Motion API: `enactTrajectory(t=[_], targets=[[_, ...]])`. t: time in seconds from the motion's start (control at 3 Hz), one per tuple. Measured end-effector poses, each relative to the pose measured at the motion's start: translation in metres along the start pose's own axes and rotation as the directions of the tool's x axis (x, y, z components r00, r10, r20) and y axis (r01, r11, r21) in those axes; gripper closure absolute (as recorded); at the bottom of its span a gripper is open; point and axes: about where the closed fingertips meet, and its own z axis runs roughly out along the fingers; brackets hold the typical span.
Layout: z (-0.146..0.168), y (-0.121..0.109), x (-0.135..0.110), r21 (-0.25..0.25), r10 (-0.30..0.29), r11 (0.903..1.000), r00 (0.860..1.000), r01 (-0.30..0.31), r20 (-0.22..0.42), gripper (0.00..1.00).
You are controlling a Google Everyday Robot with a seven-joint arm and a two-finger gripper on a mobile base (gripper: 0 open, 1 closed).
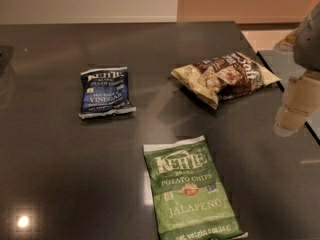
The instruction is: Pick green jalapeno chip bag
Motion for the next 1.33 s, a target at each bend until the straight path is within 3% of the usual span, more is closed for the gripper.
enactTrajectory(t=[0.33, 0.67, 1.0, 1.33], targets=[[-0.001, 0.0, -0.001, 0.002, -0.002, 1.0, 1.0, 0.002, 0.003, 0.0], [0.0, 0.014, -0.011, -0.011, -0.057, 0.9983, 0.998, 0.058, 0.038, 0.0], [0.01, 0.041, -0.027, -0.051, -0.148, 0.9868, 0.984, 0.154, 0.102, 0.0], [0.03, 0.074, -0.041, -0.106, -0.231, 0.9623, 0.959, 0.25, 0.163, 0.0]])
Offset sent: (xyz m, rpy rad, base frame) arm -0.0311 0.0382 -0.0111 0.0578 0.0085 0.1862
